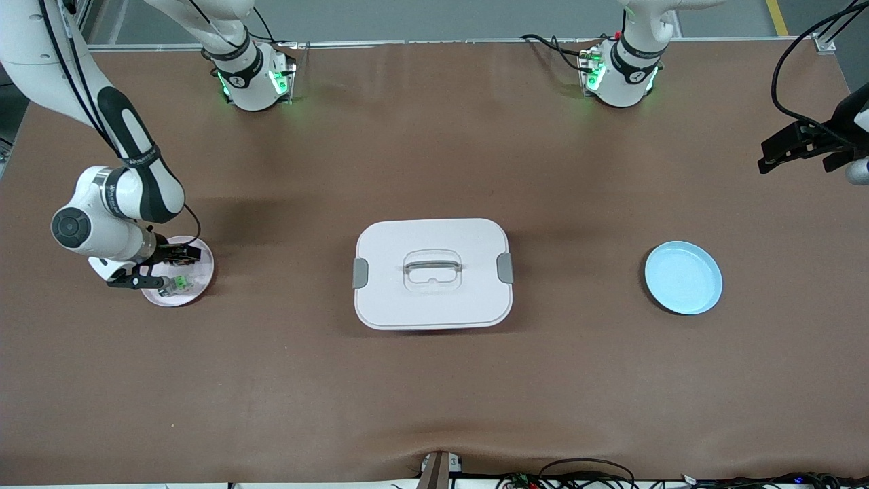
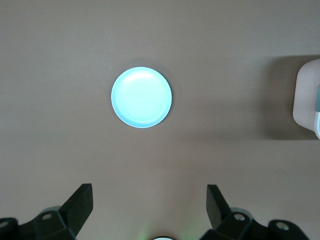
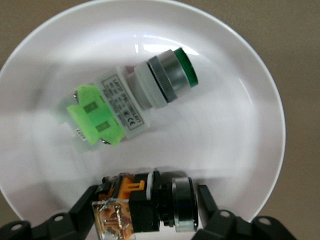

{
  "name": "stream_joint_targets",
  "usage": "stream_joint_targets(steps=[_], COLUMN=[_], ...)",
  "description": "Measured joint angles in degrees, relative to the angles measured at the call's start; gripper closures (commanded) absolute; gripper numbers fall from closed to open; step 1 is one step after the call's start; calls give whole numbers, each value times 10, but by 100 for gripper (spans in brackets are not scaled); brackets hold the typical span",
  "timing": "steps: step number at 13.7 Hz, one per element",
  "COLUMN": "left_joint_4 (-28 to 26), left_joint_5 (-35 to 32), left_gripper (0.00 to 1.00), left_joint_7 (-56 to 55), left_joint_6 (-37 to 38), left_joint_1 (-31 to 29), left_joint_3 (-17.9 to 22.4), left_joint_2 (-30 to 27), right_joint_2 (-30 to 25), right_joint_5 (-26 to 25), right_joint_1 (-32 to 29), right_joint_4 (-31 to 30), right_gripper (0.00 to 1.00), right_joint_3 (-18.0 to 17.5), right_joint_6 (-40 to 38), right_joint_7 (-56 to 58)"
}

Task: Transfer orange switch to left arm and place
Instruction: 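Grasp the orange-bodied black switch with the right gripper, then lift the switch and carry it above the white box with the right gripper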

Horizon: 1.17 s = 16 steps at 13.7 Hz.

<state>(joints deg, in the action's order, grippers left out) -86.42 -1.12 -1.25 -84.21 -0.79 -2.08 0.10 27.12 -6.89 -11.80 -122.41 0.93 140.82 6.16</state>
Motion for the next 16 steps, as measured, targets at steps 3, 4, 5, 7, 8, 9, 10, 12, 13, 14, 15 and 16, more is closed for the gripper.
stream_joint_targets(steps=[3, 4, 5, 7, 8, 9, 10, 12, 13, 14, 15, 16], left_joint_4=[0, 0, 0, 0, 0, 0, 0, 0, 1, 1, 1, 1], left_joint_5=[0, 0, 0, 0, 0, 0, 0, 0, 0, 0, 0, 0], left_gripper=[0, 0, 0, 0, 0, 0, 0, 0, 0, 0, 0, 0], left_joint_7=[0, 0, 0, 0, 0, 0, 0, 0, 0, 0, 0, 0], left_joint_6=[0, 0, 0, 0, 0, 0, 0, 0, 0, 0, 0, 0], left_joint_1=[0, 0, 0, 0, 0, 0, 0, 0, 0, 0, 0, 0], left_joint_3=[0, 0, 0, 0, 0, 0, 0, 0, 0, 0, 0, 0], left_joint_2=[0, 0, 0, 0, 0, 0, 0, 0, 0, 0, 0, 0], right_joint_2=[-1, -1, -1, -1, -1, -1, -1, -8, -17, -28, -41, -56], right_joint_5=[0, 0, 0, 0, 0, 0, 0, 0, 0, 0, 1, 6], right_joint_1=[0, 0, 0, -2, -4, -6, -8, -11, -11, -11, -11, -11], right_joint_4=[0, 0, 0, 0, 0, 0, 1, 7, 11, 15, 19, 23], right_gripper=[68, 75, 76, 76, 76, 76, 76, 76, 76, 76, 76, 76], right_joint_3=[0, 0, 0, 0, 0, 0, 0, 0, -1, -3, -8, -14], right_joint_6=[0, 0, 0, 0, -1, -2, -6, -28, -47, -71, -98, -128], right_joint_7=[21, 28, 32, 35, 37, 42, 50, 61, 63, 65, 65, 65])
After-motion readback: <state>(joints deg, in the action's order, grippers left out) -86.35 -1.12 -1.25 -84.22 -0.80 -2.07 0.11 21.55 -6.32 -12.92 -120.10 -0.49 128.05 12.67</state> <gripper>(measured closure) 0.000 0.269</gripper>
